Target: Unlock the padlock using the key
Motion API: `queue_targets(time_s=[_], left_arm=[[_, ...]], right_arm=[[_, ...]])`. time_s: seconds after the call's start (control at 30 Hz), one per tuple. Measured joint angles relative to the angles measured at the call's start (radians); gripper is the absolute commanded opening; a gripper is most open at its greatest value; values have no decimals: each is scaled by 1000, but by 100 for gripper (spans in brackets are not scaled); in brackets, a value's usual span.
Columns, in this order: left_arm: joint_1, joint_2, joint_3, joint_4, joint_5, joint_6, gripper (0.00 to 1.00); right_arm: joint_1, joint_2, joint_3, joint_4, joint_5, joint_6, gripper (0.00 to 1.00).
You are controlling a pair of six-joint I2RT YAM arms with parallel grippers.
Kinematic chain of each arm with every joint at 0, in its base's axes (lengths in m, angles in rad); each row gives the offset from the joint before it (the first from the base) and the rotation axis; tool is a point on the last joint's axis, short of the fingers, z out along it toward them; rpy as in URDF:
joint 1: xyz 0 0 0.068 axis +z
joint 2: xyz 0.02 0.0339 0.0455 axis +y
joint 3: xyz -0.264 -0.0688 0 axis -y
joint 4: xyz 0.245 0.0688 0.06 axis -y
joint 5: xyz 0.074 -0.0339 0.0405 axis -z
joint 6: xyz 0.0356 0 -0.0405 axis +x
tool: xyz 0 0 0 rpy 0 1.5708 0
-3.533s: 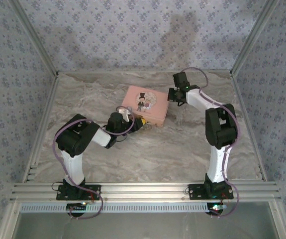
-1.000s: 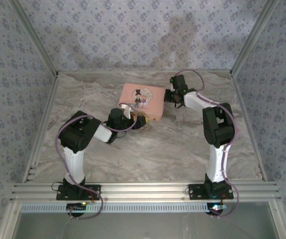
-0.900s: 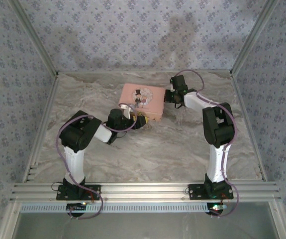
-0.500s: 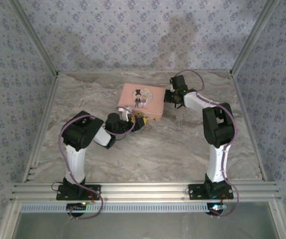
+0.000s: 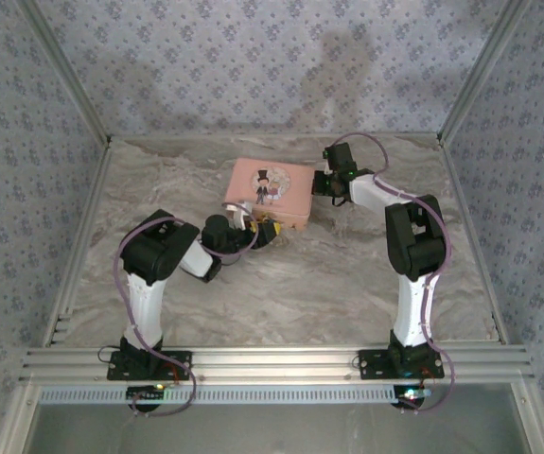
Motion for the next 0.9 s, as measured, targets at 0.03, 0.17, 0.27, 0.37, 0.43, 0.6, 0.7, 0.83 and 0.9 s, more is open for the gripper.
queue_targets(time_s=[0.03,0.17,0.27,0.37,0.43,0.6,0.7,0.83,0.9], left_arm=[[-2,0,1,-1,0,0,60],[-8,8,2,2,-7,-12,62],[-10,13,1,11,-20,-23,63],[-10,14,-8,27,-38,-27,59],[-10,20,-11,36,-46,-38,48],[-10,35,-11,47,-46,-58,43],[-9,39,-11,49,-46,-68,39],[-8,40,-13,46,-47,-77,31],[-6,40,-13,45,-46,-80,27]], right_arm=[[0,0,0,0,0,0,0],[0,0,0,0,0,0,0],[0,0,-2,1,0,0,0],[1,0,-5,0,0,0,0],[1,0,-7,0,0,0,0],[1,0,-11,0,0,0,0],[1,0,-13,1,0,0,0],[1,0,-20,7,0,0,0],[1,0,-24,8,0,0,0]])
